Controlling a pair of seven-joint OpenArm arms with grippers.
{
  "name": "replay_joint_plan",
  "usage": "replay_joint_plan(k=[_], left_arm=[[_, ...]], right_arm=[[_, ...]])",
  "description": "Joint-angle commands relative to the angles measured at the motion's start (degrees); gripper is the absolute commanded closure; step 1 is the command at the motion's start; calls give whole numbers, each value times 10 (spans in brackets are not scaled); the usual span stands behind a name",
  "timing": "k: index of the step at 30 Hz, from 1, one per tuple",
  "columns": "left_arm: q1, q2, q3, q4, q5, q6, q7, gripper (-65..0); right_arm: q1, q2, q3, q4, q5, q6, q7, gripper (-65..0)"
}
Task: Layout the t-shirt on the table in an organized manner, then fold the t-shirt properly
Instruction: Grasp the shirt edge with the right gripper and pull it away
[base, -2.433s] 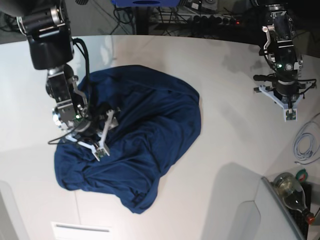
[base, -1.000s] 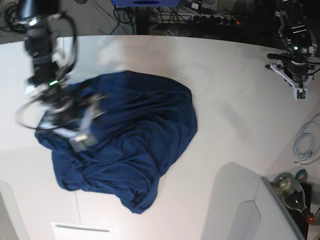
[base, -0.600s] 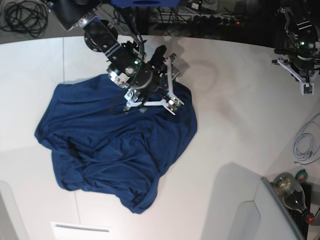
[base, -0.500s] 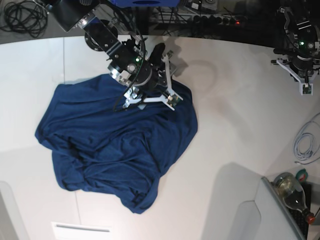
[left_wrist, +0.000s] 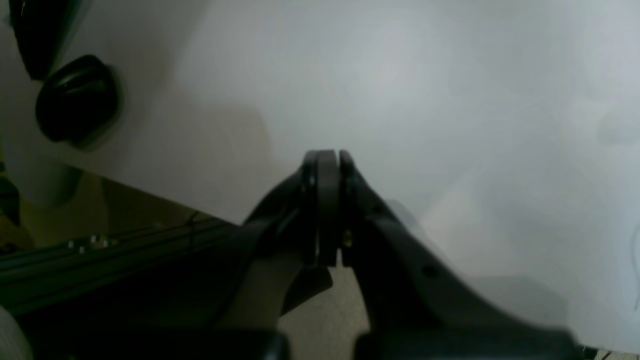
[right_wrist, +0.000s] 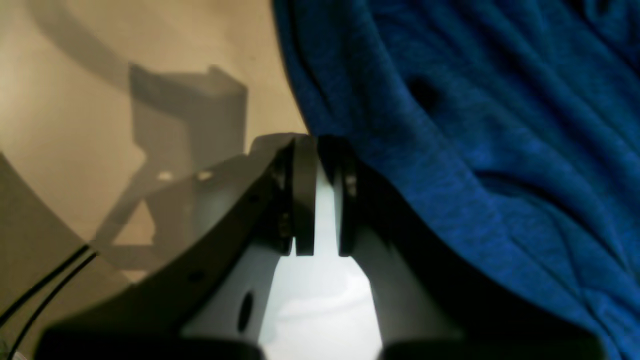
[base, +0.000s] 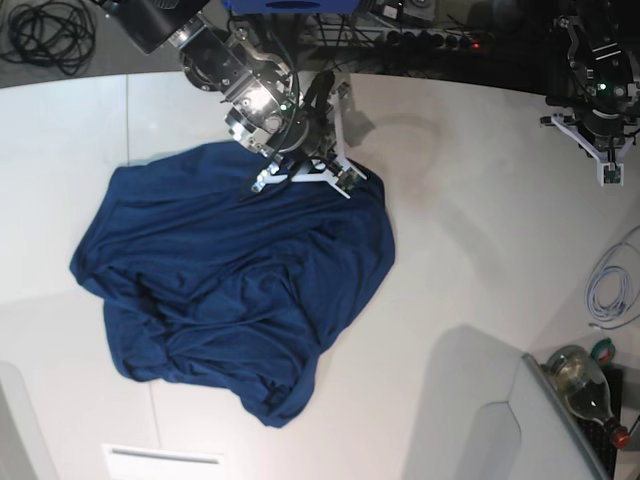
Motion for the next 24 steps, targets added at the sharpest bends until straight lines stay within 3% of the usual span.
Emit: replay_joint_plan(k=[1, 5, 8, 12, 21, 24], left_arm=[[0, -10, -3, 10, 1, 5, -8, 0], [0, -10, -3, 10, 1, 5, -8, 0], [1, -10, -4, 12, 1, 5, -8, 0], [2, -10, -4, 12, 1, 5, -8, 0], [1, -9, -3, 14, 1, 5, -8, 0], [4, -9, -3, 14, 1, 5, -8, 0]], right_arm=[[4, -3, 2, 17, 1, -4, 8, -57], [-33, 2, 5, 105, 1, -4, 5, -56], [-64, 30, 5, 186, 1, -4, 4, -56], [-69, 43, 6, 192, 1, -4, 8, -60], [-10, -11, 0, 62, 1, -4, 9, -71], [-6, -13, 0, 47, 1, -4, 9, -183]])
